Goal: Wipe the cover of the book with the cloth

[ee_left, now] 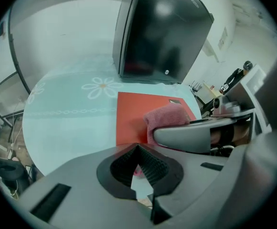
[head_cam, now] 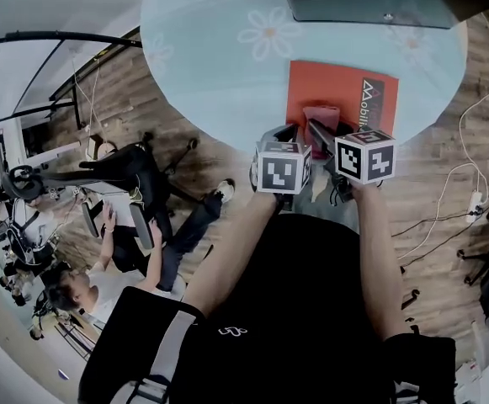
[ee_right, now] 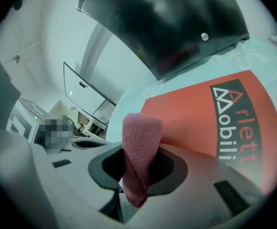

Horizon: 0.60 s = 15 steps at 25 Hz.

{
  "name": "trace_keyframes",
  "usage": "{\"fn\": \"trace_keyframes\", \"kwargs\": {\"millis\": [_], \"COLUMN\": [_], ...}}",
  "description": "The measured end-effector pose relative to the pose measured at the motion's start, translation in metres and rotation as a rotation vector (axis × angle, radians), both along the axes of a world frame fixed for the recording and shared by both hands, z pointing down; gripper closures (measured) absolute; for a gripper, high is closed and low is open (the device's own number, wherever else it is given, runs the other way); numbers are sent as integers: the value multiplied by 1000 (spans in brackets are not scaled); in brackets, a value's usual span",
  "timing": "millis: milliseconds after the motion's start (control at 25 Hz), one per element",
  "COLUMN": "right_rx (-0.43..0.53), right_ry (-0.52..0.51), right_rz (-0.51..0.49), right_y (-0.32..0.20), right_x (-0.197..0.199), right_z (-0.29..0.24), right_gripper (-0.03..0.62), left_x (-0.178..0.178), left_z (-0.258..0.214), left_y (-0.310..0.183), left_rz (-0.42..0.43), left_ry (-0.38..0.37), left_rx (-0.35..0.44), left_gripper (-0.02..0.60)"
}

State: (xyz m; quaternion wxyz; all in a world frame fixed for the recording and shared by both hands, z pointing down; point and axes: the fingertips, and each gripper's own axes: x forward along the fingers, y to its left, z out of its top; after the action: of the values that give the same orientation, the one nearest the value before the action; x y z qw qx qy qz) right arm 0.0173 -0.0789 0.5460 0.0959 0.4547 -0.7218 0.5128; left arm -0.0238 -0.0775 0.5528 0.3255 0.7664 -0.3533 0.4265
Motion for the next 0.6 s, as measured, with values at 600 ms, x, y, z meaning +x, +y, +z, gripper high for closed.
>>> {"fn": "trace_keyframes", "kwargs": {"millis": [600], "right_rx": [-10], "right_ry": [-12], "right_rz": [0], "right_y": [24], "right_x": [46], "right_z": [-2], "right_gripper": [494], "left_x": [63], "left_z": [6], "left_y": [35], "left_rz": [42], "left_ry": [48], "left_rx": [-57], "left_gripper": [568]}}
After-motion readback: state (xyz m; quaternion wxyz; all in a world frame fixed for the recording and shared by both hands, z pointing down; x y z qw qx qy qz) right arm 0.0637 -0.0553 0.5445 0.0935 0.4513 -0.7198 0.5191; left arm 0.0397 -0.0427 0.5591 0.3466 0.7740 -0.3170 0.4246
